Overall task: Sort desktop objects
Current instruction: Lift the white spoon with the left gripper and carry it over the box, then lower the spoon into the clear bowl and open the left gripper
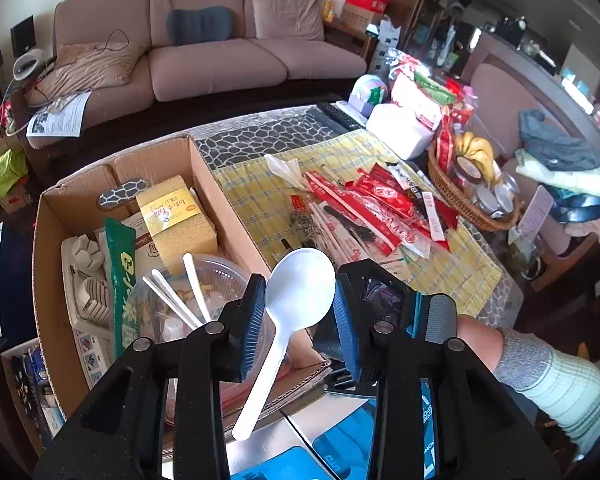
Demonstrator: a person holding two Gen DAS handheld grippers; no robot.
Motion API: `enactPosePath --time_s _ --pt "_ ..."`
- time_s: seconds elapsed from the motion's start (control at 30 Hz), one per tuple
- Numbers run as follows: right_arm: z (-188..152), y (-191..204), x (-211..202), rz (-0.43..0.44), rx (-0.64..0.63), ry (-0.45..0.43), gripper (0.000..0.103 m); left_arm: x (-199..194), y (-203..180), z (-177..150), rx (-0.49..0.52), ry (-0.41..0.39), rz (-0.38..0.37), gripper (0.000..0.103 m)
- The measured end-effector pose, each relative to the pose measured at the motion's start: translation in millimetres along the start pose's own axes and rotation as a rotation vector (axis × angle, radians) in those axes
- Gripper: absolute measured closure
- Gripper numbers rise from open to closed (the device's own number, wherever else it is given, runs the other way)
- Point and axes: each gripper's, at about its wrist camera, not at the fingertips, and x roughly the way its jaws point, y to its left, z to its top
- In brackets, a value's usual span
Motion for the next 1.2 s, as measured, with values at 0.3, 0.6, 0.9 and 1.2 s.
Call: enactPosePath --time_s 0.3,0.6,0.9,1.2 --pt "-8.5 -24.1 0.7 0.043 0.093 -0.026 0.068 13.6 47.5 -10.1 -0.056 0.092 0.056 0.071" --pt "-7.7 -69.7 -93.0 0.172 0.284 -0.239 0.068 54.0 85.7 -19.7 -0.133 0.198 0.141 0.071" --pt "64.1 -35.3 -155.0 0.244 0.244 -0.306 0.068 68.7 112.9 -25.1 -0.210 0.242 0.150 0.071" --pt "122.4 1.6 -111.0 0.253 0.281 -0.197 0.068 61.9 128.4 -36.3 -0.260 0.226 0.150 0.070"
